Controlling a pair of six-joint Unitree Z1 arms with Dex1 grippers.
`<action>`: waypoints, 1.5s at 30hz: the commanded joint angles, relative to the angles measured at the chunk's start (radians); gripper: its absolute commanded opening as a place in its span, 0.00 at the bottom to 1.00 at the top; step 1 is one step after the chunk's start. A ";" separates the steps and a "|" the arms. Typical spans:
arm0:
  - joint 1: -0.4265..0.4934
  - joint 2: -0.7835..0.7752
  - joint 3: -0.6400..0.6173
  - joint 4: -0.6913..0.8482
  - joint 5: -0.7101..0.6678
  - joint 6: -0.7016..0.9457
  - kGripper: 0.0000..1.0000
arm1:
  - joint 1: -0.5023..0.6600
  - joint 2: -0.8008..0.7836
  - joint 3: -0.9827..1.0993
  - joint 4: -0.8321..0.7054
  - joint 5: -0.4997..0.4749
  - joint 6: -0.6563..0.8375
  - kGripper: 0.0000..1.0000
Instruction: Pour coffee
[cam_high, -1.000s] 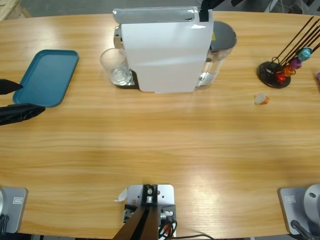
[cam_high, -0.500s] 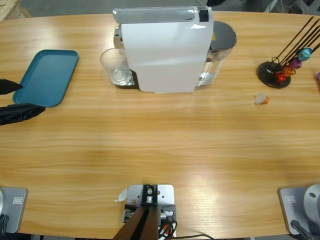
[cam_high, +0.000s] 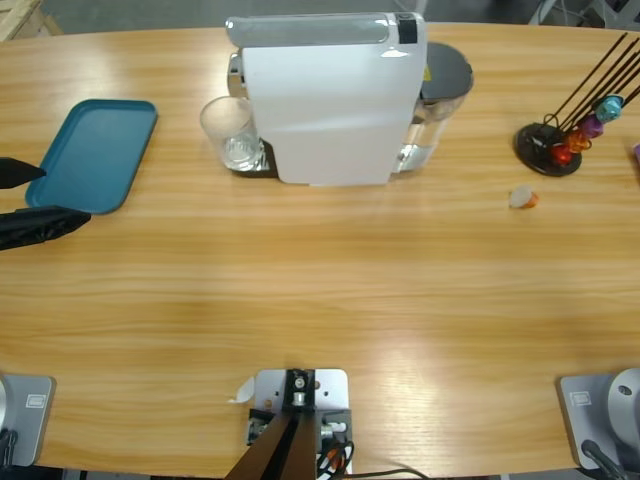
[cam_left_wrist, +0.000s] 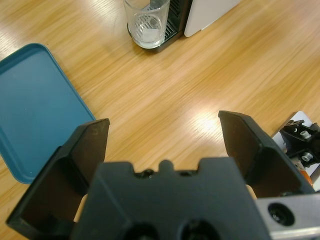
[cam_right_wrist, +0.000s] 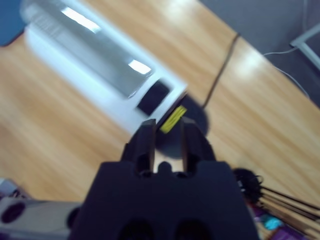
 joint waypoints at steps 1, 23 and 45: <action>-0.008 0.000 0.044 -0.031 -0.020 0.007 0.96 | 0.124 -0.190 0.367 -0.157 0.009 0.160 0.99; -0.008 0.008 0.080 -0.092 -0.033 0.008 0.95 | 0.186 -0.406 0.968 -0.650 0.120 0.241 1.00; -0.008 0.028 0.080 -0.098 -0.035 0.010 0.95 | 0.186 -0.307 0.993 -0.738 0.098 0.131 0.99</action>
